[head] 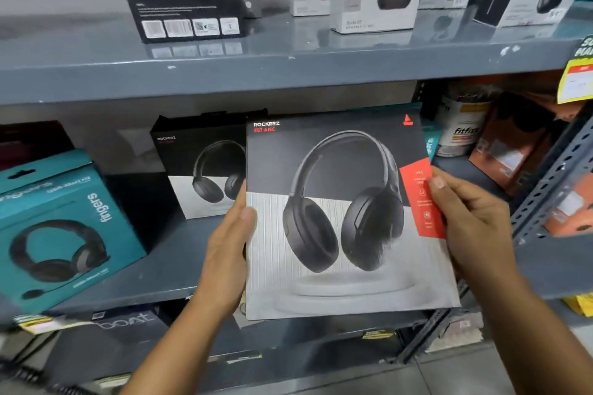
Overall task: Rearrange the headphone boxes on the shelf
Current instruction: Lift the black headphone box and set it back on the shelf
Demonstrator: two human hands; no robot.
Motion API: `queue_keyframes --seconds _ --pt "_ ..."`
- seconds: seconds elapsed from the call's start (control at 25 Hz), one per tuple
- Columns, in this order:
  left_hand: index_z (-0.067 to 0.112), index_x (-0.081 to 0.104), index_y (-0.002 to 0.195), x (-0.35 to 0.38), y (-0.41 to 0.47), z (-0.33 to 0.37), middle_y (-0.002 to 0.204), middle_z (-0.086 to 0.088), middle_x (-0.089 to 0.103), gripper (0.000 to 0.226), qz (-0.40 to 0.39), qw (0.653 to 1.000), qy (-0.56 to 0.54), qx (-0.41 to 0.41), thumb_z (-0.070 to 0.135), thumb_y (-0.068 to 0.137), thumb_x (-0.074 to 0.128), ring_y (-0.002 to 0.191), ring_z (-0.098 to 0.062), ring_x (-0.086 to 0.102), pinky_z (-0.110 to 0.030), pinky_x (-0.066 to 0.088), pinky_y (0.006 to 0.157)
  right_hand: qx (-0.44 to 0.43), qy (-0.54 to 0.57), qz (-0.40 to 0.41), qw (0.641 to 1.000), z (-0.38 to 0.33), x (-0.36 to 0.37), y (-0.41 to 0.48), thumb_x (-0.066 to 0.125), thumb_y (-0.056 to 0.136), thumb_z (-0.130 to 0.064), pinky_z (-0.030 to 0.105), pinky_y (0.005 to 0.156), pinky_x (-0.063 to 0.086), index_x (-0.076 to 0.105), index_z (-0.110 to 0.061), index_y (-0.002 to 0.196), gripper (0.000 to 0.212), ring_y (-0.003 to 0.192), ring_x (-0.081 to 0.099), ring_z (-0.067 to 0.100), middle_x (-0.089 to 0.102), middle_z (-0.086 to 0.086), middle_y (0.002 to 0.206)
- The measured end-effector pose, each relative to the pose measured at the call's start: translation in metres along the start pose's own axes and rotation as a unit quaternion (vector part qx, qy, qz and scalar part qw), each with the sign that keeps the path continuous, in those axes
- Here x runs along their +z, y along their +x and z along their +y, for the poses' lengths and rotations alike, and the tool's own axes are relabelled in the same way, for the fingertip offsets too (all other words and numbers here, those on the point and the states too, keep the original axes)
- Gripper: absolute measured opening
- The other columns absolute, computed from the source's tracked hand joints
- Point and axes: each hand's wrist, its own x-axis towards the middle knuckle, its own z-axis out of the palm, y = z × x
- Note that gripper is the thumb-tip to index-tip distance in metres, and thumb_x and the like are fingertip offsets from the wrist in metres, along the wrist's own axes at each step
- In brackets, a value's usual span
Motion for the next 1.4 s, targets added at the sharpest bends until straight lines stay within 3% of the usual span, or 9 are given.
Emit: queue_keyframes --seconds 0.16,0.32,0.52,0.72,0.84,1.0,1.2,1.28,1.4 --pt "0.027 0.044 0.145 -0.021 -0.006 0.002 0.151 0.005 0.048 0.044 0.006 1.000 0.019 0.004 0.022 0.102 0.035 0.140 -0.014 0.043 -0.045 0.029 0.118 0.008 -0.008 -0.006 1.000 0.001 0.019 -0.010 0.061 0.089 -0.026 0.013 0.065 0.055 0.072 -0.036 0.100 0.019 0.080 0.070 -0.003 0.076 -0.024 0.088" --pt "0.028 0.045 0.144 -0.037 -0.008 0.001 0.146 0.003 0.054 0.044 0.007 1.000 -0.001 -0.011 0.021 0.102 0.034 0.134 -0.017 0.050 -0.027 0.042 0.107 0.023 -0.018 -0.015 0.999 0.002 0.036 -0.016 0.063 0.079 -0.041 0.015 0.069 0.057 0.072 -0.036 0.101 0.024 0.085 0.071 0.001 0.076 -0.021 0.093" --pt "0.048 0.043 0.140 -0.064 -0.007 -0.010 0.135 0.021 0.051 0.042 0.079 0.996 0.050 -0.008 0.028 0.103 0.038 0.124 0.011 0.046 -0.037 0.027 0.118 0.015 -0.014 -0.048 0.999 0.008 0.069 -0.023 0.060 0.090 -0.023 0.008 0.070 0.052 0.070 -0.045 0.096 0.025 0.087 0.068 -0.008 0.074 -0.031 0.091" --pt "0.052 0.049 0.133 -0.113 0.006 -0.030 0.146 0.020 0.049 0.047 0.123 0.992 0.014 -0.040 0.019 0.101 0.045 0.137 -0.005 0.042 -0.042 0.028 0.119 0.018 -0.008 -0.199 0.980 0.044 0.120 -0.029 0.049 0.092 0.005 0.004 0.078 0.046 0.060 -0.051 0.113 0.061 0.098 0.063 -0.014 0.071 -0.033 0.103" --pt "0.038 0.044 0.143 -0.141 0.030 -0.045 0.148 0.015 0.049 0.058 0.138 0.989 0.015 -0.045 0.002 0.097 0.043 0.136 -0.007 0.044 -0.027 0.037 0.110 0.058 -0.025 -0.264 0.962 0.079 0.161 -0.028 0.043 0.090 0.012 0.010 0.086 0.048 0.054 -0.037 0.132 0.066 0.105 0.063 -0.008 0.068 -0.022 0.120" --pt "0.045 0.056 0.130 -0.161 0.071 -0.061 0.131 0.012 0.066 0.077 0.143 0.988 -0.014 -0.062 -0.013 0.083 0.036 0.115 -0.005 0.063 -0.012 0.052 0.079 0.115 -0.018 -0.239 0.964 0.113 0.200 -0.024 0.040 0.088 0.021 0.005 0.093 0.041 0.026 -0.024 0.144 0.073 0.107 0.055 -0.020 0.046 -0.010 0.138" --pt "0.036 0.034 0.148 -0.169 0.088 -0.070 0.150 0.004 0.047 0.082 0.105 0.991 0.021 -0.083 -0.014 0.083 0.037 0.132 -0.016 0.048 -0.038 0.036 0.113 0.125 -0.033 -0.196 0.972 0.111 0.213 -0.019 0.043 0.088 0.017 0.025 0.107 0.035 0.023 -0.015 0.150 0.072 0.123 0.049 0.000 0.046 -0.003 0.143" --pt "0.030 0.025 0.152 -0.171 0.065 -0.078 0.154 0.004 0.038 0.070 0.104 0.989 0.057 -0.085 -0.005 0.093 0.042 0.137 -0.011 0.039 -0.030 0.031 0.115 0.091 -0.082 -0.131 0.984 0.108 0.213 -0.037 0.053 0.089 0.005 0.032 0.103 0.039 0.026 -0.023 0.149 0.072 0.120 0.052 0.006 0.053 -0.013 0.134" --pt "0.036 0.054 0.133 -0.187 -0.012 -0.102 0.140 0.008 0.058 0.042 0.151 0.986 0.064 -0.021 0.029 0.092 0.061 0.126 -0.001 0.054 -0.010 0.042 0.099 0.021 -0.147 -0.102 0.984 0.109 0.216 -0.083 0.062 0.086 -0.005 0.028 0.088 0.050 0.051 -0.044 0.125 0.056 0.099 0.063 0.013 0.064 -0.010 0.110"
